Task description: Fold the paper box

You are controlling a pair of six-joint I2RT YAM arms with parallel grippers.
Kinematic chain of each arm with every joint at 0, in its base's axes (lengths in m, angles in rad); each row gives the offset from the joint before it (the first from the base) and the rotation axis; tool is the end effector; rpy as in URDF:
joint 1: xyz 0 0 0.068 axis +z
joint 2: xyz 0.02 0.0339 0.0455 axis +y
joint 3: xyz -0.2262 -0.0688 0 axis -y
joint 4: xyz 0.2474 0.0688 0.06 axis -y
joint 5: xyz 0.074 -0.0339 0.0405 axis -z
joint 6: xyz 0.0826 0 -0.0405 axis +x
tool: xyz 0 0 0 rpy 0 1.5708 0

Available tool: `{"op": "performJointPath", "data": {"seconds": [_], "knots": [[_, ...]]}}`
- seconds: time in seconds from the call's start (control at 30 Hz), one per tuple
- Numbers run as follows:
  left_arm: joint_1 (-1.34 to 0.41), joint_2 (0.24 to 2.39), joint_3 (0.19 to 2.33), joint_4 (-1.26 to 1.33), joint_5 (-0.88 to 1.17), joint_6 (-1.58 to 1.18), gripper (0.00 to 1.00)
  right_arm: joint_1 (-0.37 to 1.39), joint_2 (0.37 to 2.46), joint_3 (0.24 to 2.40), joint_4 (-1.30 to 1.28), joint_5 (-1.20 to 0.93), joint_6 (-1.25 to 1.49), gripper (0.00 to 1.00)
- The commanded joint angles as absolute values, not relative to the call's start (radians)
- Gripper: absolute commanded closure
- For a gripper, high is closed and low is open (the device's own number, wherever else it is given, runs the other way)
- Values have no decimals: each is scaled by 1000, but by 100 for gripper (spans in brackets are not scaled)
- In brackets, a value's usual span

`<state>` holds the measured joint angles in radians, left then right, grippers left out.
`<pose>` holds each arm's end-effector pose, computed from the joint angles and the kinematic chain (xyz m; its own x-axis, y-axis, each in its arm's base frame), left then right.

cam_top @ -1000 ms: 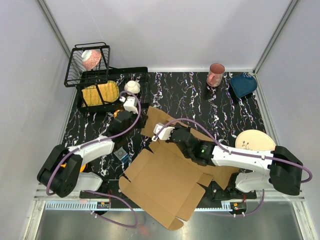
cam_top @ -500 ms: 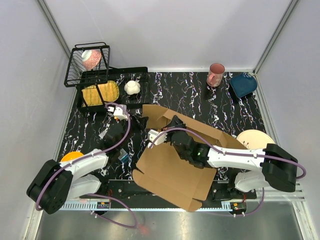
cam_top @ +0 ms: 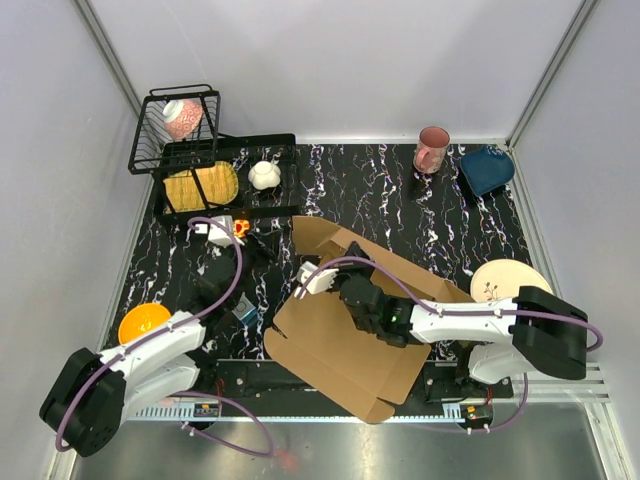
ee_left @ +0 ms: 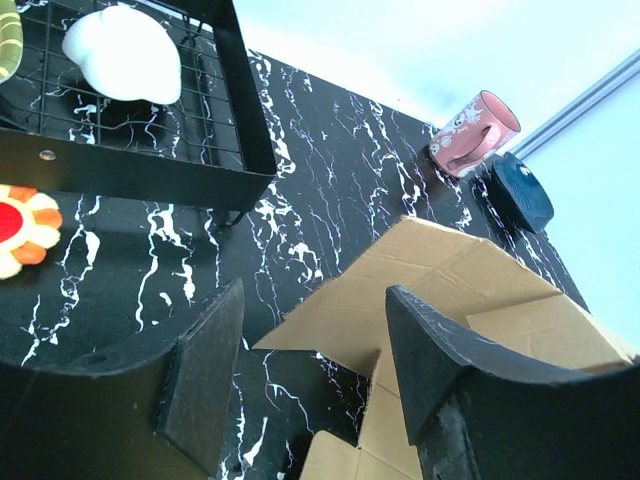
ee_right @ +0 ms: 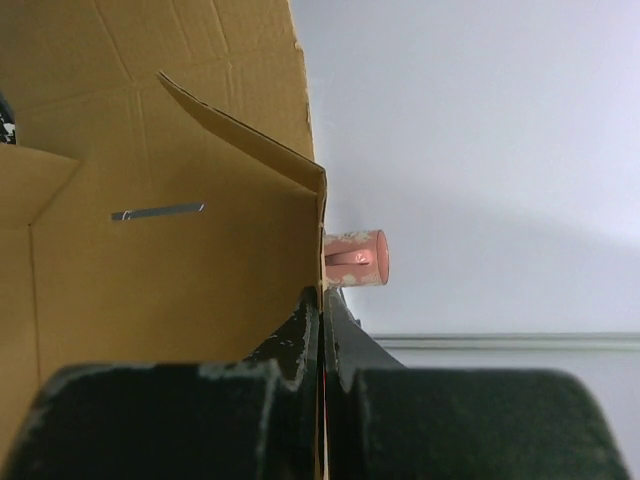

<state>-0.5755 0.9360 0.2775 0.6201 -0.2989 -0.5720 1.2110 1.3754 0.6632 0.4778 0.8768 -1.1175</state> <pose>0.2406 -0.1271 0.1858 -0.1750 -0.5031 -0.8463 0.2123 0.8201 -0.5314 0.1742 0.2827 0.1897 0.2657 -0.9268 -0.2654 -0.2204 0.2097 -0.9526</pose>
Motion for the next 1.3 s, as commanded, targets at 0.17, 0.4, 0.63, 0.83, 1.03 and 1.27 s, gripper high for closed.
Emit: {"op": "performJointPath", "data": {"seconds": [0.17, 0.4, 0.63, 0.83, 1.03, 1.27], "knots": [[-594, 910, 239, 658, -354, -615, 37, 1276, 1333, 614, 494, 973, -833, 100], [-595, 1052, 255, 828, -160, -531, 34, 1278, 1276, 617, 358, 933, -701, 100], [-598, 1238, 296, 1014, -43, -469, 33, 1276, 1243, 614, 290, 914, -655, 100], [-603, 1347, 348, 1065, -8, -414, 33, 1276, 1235, 614, 258, 894, -640, 100], [-603, 1434, 387, 1112, 60, -377, 41, 1276, 1241, 620, 233, 884, -630, 100], [-603, 1454, 327, 1245, 100, -397, 77, 1278, 1242, 617, 221, 887, -630, 100]]}}
